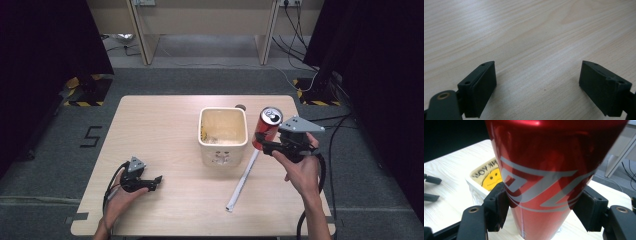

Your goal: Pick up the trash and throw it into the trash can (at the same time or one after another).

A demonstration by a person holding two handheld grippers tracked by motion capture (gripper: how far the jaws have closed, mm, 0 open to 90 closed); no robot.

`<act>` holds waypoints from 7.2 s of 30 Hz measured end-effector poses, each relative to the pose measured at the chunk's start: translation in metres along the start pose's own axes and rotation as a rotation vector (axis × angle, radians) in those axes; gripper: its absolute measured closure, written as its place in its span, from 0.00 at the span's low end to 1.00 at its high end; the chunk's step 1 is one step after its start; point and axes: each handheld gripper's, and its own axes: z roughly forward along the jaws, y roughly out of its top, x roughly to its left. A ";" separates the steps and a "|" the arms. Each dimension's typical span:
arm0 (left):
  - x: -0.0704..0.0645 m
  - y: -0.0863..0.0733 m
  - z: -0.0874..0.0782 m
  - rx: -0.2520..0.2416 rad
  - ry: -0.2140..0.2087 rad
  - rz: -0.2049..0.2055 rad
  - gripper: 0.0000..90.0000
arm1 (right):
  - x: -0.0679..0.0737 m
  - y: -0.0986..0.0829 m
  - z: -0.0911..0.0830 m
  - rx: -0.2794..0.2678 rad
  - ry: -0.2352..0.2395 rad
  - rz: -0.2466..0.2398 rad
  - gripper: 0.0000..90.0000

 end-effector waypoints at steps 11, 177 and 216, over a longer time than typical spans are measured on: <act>0.000 0.000 0.000 0.000 0.000 -0.001 0.15 | 0.005 0.028 0.006 -0.016 0.037 -0.013 0.38; 0.000 0.000 0.000 -0.003 -0.003 -0.003 0.15 | 0.017 -0.102 0.061 0.247 -0.013 0.076 0.29; 0.000 0.000 0.000 -0.003 -0.004 -0.003 0.15 | 0.029 -0.148 0.096 0.336 -0.015 0.130 0.40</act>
